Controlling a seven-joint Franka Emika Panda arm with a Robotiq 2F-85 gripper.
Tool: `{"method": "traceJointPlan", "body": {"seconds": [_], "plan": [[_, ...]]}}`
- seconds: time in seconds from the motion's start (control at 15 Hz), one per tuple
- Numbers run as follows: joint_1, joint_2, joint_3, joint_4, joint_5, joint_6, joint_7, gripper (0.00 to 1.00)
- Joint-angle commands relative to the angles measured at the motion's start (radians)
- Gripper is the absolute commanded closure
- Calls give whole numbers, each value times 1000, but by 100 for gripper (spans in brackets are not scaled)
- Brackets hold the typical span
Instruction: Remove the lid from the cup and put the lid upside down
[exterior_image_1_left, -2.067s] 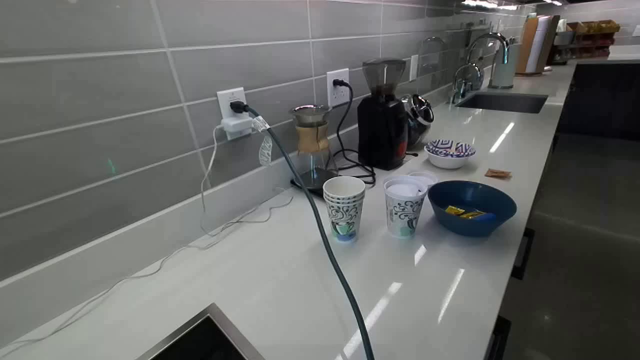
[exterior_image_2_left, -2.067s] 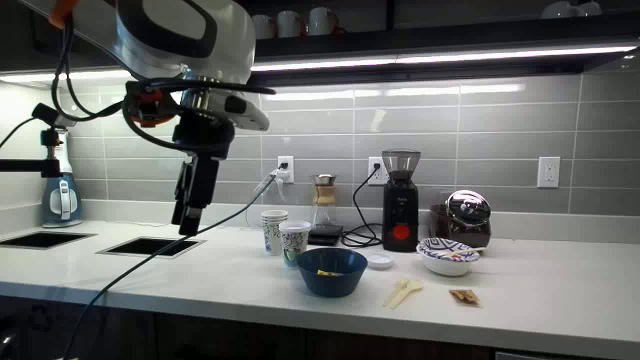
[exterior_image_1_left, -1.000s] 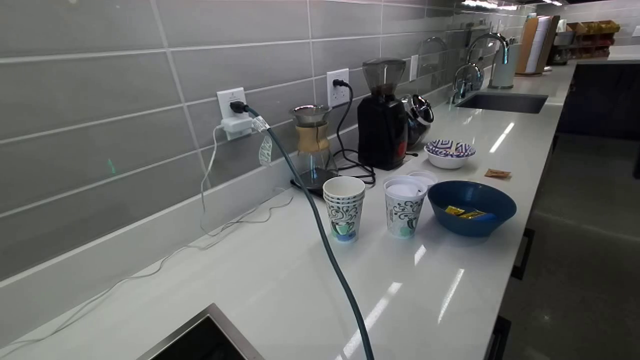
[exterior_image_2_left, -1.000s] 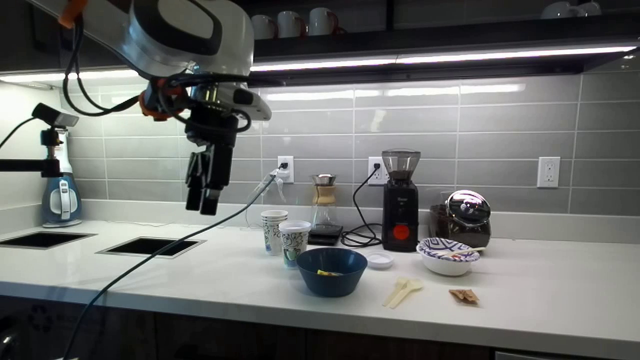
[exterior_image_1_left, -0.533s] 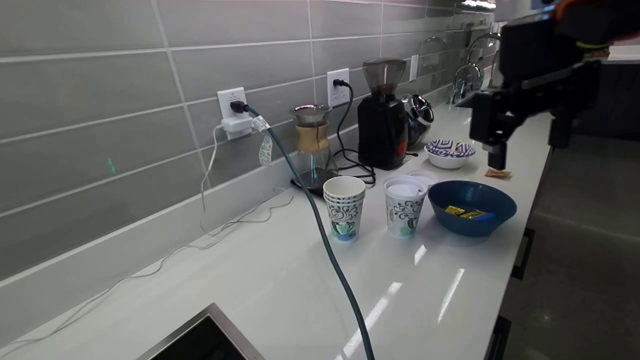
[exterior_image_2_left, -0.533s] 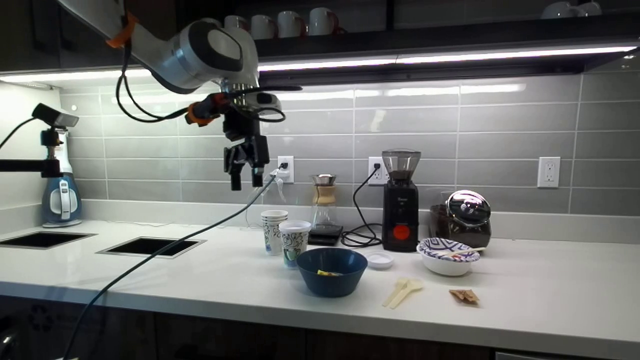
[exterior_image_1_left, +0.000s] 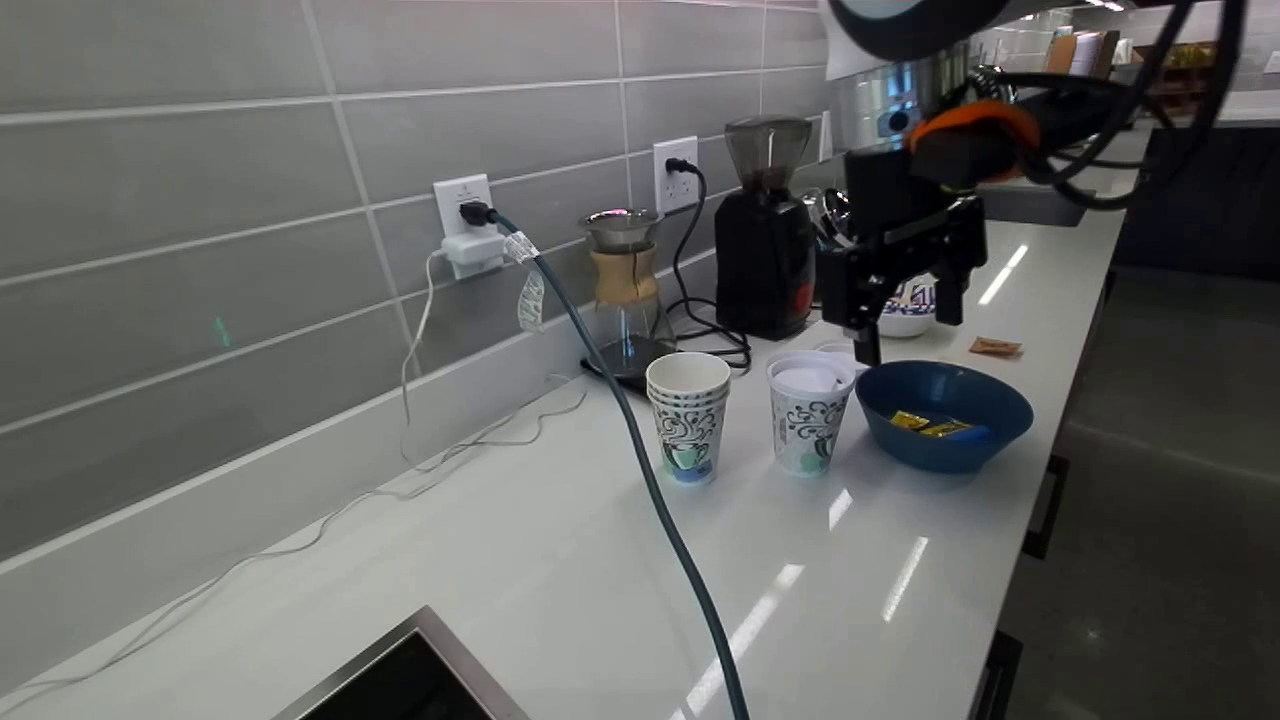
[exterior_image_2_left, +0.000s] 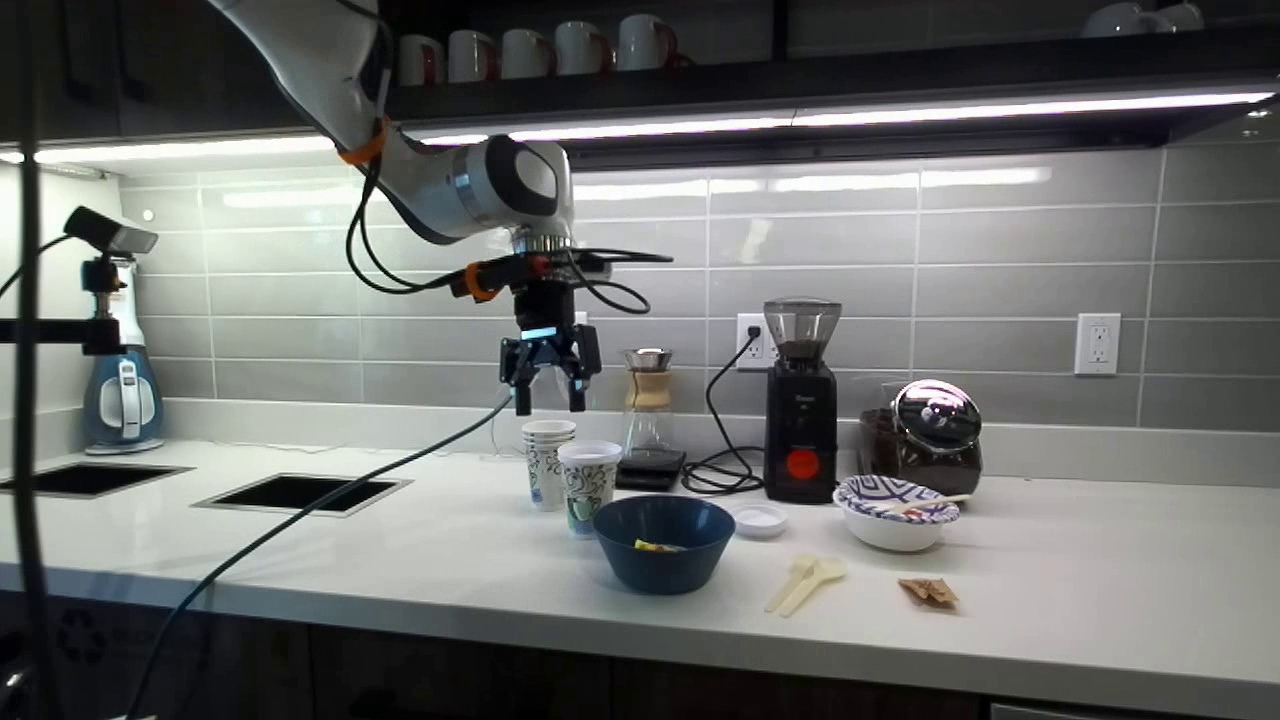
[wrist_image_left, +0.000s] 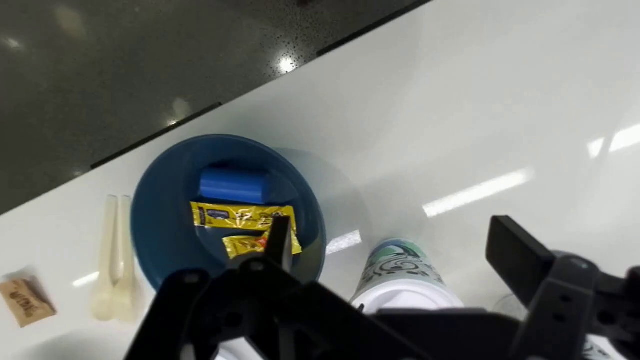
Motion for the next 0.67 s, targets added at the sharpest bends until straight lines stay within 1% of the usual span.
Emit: {"method": "traceJointPlan", "body": {"seconds": [0.0, 0.33, 0.6], "plan": [[37, 25, -33, 15, 4, -1, -5, 0], [38, 14, -42, 8, 9, 14, -4, 0], [65, 94, -30, 50, -29, 75, -63, 0]]}}
